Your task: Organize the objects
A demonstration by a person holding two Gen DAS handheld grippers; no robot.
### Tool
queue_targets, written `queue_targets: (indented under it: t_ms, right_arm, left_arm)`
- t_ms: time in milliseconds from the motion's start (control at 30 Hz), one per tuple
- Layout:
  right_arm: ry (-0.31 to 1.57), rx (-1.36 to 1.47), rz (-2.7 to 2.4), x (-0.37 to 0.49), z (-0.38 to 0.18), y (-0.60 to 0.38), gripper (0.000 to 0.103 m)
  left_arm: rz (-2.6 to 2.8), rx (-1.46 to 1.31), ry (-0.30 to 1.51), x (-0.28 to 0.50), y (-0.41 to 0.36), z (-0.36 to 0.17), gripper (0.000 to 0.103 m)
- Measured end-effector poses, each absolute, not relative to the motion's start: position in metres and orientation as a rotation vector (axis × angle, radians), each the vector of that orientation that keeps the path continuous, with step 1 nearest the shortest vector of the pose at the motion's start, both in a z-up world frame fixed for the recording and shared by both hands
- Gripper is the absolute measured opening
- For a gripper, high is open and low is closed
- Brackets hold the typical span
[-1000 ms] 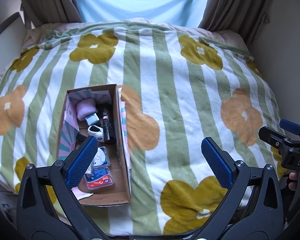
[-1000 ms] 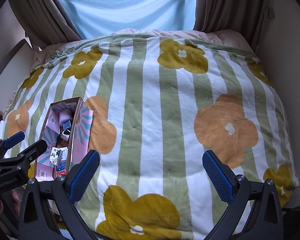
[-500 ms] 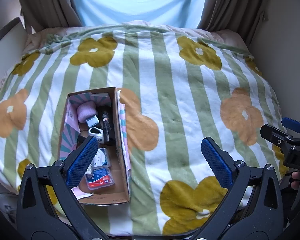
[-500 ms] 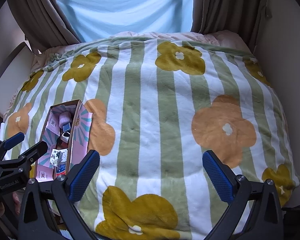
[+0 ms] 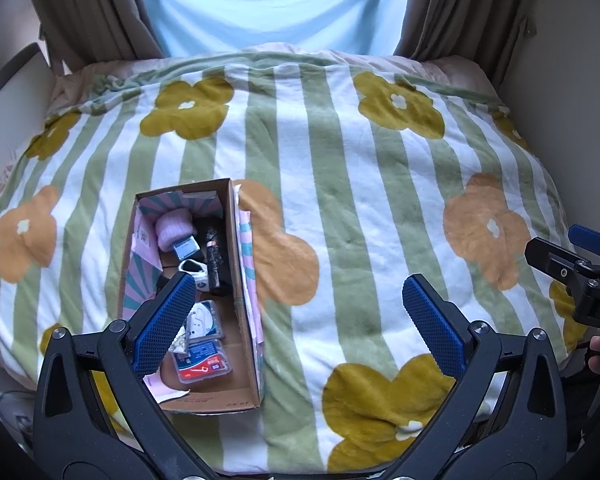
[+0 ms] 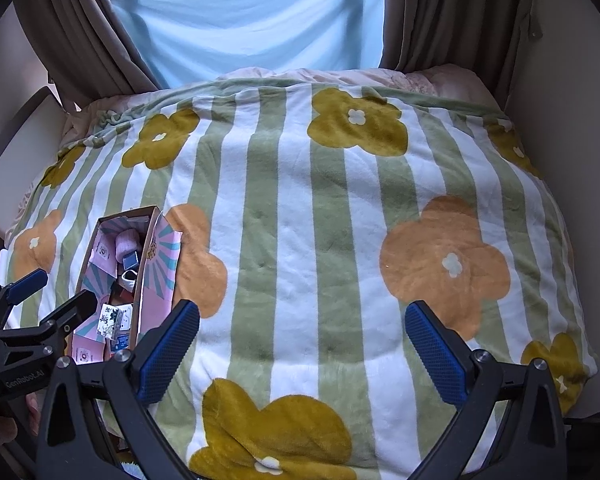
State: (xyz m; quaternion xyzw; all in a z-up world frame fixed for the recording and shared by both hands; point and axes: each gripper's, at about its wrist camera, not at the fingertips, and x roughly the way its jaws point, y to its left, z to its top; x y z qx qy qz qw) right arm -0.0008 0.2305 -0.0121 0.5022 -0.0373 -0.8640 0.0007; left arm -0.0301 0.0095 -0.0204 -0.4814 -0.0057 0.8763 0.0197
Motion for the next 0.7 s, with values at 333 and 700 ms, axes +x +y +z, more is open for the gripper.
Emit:
queue_targets:
  t_ms: [333, 700]
  right_arm:
    - [-0.12, 1.577, -2.711, -0.004, -0.011, 0.231, 0.102]
    - [-0.133, 1.594, -2.701, -0.016, -0.013, 0.231, 0.102]
  left_arm:
    - [2.771, -1.443, -0.029, -0.03, 0.007, -0.016, 0.103]
    - [2.834, -1.331, 0.014, -0.022, 0.014, -0.005, 0.103]
